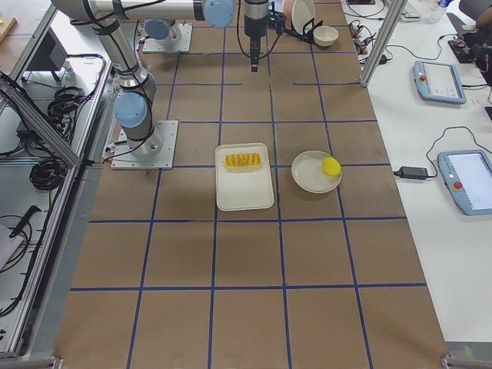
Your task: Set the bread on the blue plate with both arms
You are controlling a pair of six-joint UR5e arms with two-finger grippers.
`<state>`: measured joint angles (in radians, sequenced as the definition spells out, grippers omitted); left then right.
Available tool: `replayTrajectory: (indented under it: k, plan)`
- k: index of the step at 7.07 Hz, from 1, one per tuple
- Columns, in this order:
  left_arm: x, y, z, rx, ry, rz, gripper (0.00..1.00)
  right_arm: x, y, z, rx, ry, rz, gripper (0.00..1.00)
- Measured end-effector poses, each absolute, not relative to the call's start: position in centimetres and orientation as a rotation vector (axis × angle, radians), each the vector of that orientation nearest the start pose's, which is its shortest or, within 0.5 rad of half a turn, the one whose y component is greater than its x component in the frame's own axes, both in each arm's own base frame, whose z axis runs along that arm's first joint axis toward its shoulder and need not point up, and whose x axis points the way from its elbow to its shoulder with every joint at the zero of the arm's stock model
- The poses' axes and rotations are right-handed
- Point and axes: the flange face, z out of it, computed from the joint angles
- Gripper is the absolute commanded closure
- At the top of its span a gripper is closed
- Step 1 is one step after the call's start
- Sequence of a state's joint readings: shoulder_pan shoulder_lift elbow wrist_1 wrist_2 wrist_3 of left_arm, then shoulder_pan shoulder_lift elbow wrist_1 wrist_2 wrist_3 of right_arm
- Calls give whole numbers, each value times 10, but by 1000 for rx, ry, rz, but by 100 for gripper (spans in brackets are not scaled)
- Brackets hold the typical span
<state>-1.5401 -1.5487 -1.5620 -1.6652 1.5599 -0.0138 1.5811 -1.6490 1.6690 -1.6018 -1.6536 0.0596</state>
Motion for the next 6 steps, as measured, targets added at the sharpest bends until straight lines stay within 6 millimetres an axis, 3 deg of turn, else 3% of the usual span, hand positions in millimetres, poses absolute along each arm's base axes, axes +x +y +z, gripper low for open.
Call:
replayTrajectory:
  k: [6]
  plan:
    - [-121, -479, 493, -69, 3153, 105, 0, 127, -459, 476, 66, 3215, -7, 0]
